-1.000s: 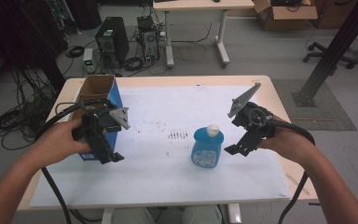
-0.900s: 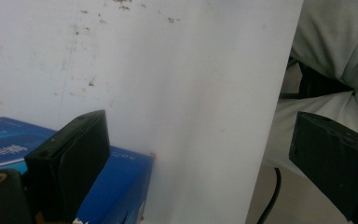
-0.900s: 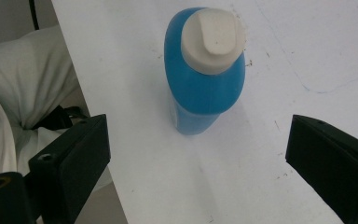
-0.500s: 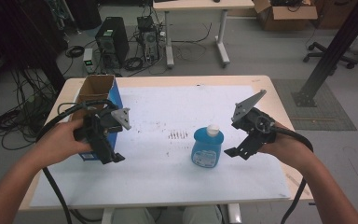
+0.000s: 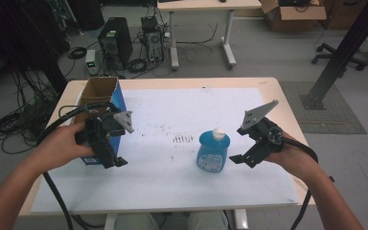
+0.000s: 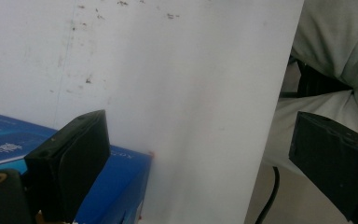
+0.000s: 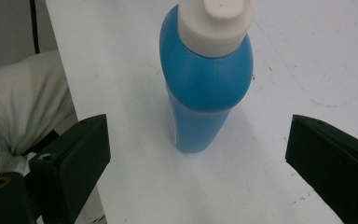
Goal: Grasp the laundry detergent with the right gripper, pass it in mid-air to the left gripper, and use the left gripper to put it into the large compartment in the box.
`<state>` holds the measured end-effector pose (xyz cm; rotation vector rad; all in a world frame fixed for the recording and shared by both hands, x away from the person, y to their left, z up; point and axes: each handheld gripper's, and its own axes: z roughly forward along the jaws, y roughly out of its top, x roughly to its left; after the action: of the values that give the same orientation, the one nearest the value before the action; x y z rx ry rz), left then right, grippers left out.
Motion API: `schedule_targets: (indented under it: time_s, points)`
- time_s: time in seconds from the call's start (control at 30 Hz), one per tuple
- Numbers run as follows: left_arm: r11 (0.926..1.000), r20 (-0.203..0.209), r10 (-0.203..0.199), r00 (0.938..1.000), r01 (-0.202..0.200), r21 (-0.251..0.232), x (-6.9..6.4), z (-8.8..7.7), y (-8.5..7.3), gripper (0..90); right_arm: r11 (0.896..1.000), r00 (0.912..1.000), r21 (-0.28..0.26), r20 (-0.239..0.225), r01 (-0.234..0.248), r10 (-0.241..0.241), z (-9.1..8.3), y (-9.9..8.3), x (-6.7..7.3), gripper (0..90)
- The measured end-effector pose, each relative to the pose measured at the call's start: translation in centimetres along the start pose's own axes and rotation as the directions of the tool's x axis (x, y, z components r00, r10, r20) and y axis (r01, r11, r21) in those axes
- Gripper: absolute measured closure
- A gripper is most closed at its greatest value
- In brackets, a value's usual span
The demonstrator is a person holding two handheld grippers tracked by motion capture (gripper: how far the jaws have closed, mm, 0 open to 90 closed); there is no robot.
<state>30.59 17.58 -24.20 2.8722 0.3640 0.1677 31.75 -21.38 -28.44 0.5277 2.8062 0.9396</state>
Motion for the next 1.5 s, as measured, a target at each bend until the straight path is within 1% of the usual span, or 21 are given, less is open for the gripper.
schedule_targets:
  time_s: [0.07, 0.27, 0.33, 0.37, 0.5, 0.6, 0.8, 1.17, 1.5]
  points:
    - [1.0000, 0.002, 0.002, 1.0000, -0.002, 0.003, 0.0, 0.0, 0.0, 5.7, 1.000, 1.0000, -0.006, 0.001, -0.002, 0.002, 0.1, -0.1, 0.0, 6.1]
    - [1.0000, 0.001, 0.002, 1.0000, -0.002, -0.002, 0.0, 0.1, 0.2, 5.7, 0.998, 1.0000, -0.056, 0.003, 0.003, -0.003, 0.5, -0.8, 0.0, 6.1]
    - [1.0000, 0.003, 0.007, 1.0000, -0.007, 0.001, 0.0, 0.1, 0.2, 5.7, 0.998, 1.0000, -0.061, 0.004, 0.001, -0.001, 0.6, -0.9, 0.0, 6.1]
    - [1.0000, 0.003, 0.007, 1.0000, -0.007, 0.000, 0.0, 0.2, 0.2, 5.8, 0.997, 1.0000, -0.076, 0.001, 0.002, -0.002, 0.7, -1.1, -0.1, 6.1]
    - [1.0000, 0.005, 0.001, 1.0000, -0.001, 0.004, 0.0, 0.2, 0.2, 5.8, 0.995, 1.0000, -0.095, 0.000, 0.002, -0.002, 0.9, -1.4, -0.1, 6.1]
    - [1.0000, 0.006, 0.000, 1.0000, 0.000, 0.003, 0.1, 0.3, 0.2, 5.7, 0.992, 1.0000, -0.122, -0.006, -0.005, 0.004, 1.2, -1.9, -0.2, 6.2]
    - [1.0000, 0.008, -0.002, 1.0000, 0.002, 0.001, 0.1, 0.4, 0.3, 5.8, 0.990, 0.9999, -0.141, -0.014, -0.009, 0.007, 1.7, -2.4, -0.4, 6.2]
    - [1.0000, 0.008, -0.005, 1.0000, 0.005, 0.002, 0.2, 0.5, 0.3, 5.8, 0.979, 0.9997, -0.200, -0.017, -0.020, 0.017, 2.3, -3.4, -0.6, 6.3]
    - [1.0000, 0.011, -0.007, 0.9999, 0.007, 0.004, 0.2, 0.7, 0.3, 5.8, 0.976, 0.9991, -0.216, -0.028, -0.039, 0.034, 3.0, -4.1, -0.7, 6.3]
